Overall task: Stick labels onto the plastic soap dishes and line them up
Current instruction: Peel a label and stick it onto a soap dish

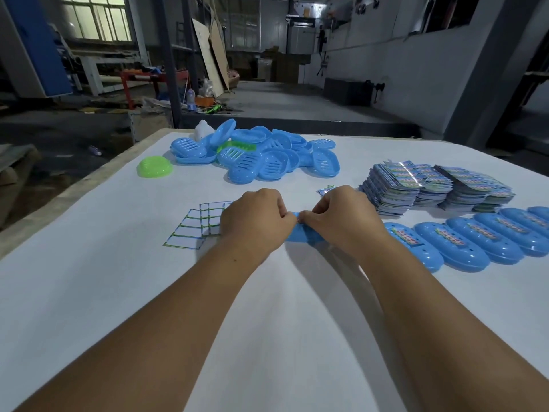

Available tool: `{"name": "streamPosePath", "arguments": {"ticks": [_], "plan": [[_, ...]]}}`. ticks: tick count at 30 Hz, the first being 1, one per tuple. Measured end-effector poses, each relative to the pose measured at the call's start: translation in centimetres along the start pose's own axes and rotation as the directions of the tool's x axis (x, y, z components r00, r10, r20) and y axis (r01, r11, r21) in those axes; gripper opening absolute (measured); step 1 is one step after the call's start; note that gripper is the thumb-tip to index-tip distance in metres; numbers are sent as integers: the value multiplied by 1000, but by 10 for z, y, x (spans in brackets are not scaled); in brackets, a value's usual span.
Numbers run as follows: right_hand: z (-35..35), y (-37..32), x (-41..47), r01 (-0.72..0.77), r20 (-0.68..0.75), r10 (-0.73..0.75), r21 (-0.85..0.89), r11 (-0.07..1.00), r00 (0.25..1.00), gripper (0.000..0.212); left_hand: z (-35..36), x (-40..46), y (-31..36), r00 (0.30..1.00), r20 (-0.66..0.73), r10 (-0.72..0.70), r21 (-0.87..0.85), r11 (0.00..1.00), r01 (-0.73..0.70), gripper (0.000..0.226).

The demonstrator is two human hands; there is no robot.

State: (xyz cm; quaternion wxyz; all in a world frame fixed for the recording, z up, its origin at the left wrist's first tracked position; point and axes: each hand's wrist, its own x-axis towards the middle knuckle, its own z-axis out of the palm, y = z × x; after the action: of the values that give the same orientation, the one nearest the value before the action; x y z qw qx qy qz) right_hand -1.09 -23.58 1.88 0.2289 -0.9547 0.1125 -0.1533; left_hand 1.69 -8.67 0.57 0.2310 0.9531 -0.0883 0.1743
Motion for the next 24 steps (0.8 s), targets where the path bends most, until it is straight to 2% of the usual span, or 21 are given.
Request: {"name": "streamPosePath", "arguments": {"ticks": [4,8,10,13,17,21,24], "plan": [[-1,-2,-2,-17,-1,17,-35,999,1000,30,1,0,0,1000,7,7,24,1000,-7,18],[-2,0,-2,-32,-41,28,-104,994,999,55,3,1,-3,1000,4,10,33,999,-10,24],[-2,1,-1,11,-28,-12,-59,998,1000,61,3,1,-5,1000,11,-5,19,1000,5,33],[2,-1,-2,126,9,-127,57,990,992,50,5,1,-8,997,61,-52,-93,994,58,34],[5,-7,-9,231,131,-256,183,956,958,42,4,3,-10,994,74,-76,-217,972,90,18],[-1,-6,-15,283,243,-290,67,957,926,53,1,5,-11,994,49,-96,-232,967,105,11],[-10,-1,-16,262,253,-231,-98,960,940,55,0,4,-12,994,50,-99,-224,969,107,15]]}}
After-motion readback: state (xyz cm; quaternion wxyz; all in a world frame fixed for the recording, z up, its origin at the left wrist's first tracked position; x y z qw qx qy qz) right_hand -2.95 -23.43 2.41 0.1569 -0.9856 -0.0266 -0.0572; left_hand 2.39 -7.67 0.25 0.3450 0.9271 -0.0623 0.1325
